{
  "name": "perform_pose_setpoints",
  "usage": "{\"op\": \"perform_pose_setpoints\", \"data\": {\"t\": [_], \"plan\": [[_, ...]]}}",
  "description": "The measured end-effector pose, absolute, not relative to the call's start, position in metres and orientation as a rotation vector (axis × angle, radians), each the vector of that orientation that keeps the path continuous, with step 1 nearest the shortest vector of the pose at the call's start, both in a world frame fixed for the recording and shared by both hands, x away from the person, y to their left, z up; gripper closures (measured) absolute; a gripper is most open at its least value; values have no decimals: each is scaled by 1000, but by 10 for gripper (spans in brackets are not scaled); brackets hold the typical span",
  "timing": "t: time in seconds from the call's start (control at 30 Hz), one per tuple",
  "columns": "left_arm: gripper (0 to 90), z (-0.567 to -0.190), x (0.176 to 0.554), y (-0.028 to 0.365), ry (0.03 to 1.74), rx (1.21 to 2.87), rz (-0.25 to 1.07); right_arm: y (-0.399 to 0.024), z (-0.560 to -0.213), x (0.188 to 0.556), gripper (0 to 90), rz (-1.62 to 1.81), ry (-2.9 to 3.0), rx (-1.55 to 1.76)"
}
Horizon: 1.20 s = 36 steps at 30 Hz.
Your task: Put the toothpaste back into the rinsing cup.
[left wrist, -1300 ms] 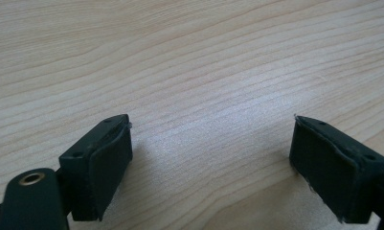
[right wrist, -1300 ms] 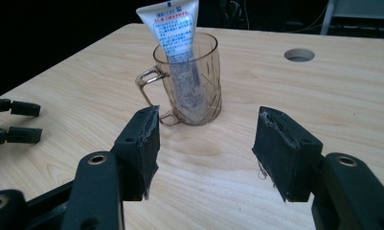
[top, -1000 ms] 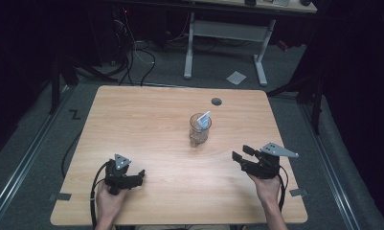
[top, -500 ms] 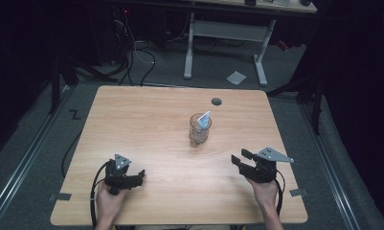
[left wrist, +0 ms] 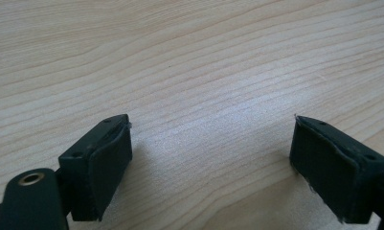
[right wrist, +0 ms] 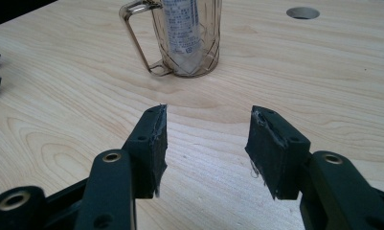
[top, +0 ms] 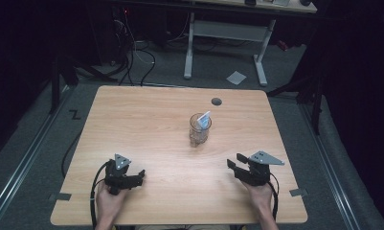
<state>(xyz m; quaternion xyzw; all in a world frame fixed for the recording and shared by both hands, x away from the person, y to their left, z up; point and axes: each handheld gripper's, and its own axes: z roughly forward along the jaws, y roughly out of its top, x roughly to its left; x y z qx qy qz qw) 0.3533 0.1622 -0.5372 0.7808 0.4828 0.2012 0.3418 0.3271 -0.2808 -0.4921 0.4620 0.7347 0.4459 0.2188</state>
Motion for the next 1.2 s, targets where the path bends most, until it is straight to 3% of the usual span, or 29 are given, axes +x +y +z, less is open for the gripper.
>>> {"op": "perform_pose_setpoints", "data": {"t": [1.2], "plan": [[148, -537, 353, 162, 1255, 2030, 523, -273, -524, 353, 432, 955, 2123, 1341]]}}
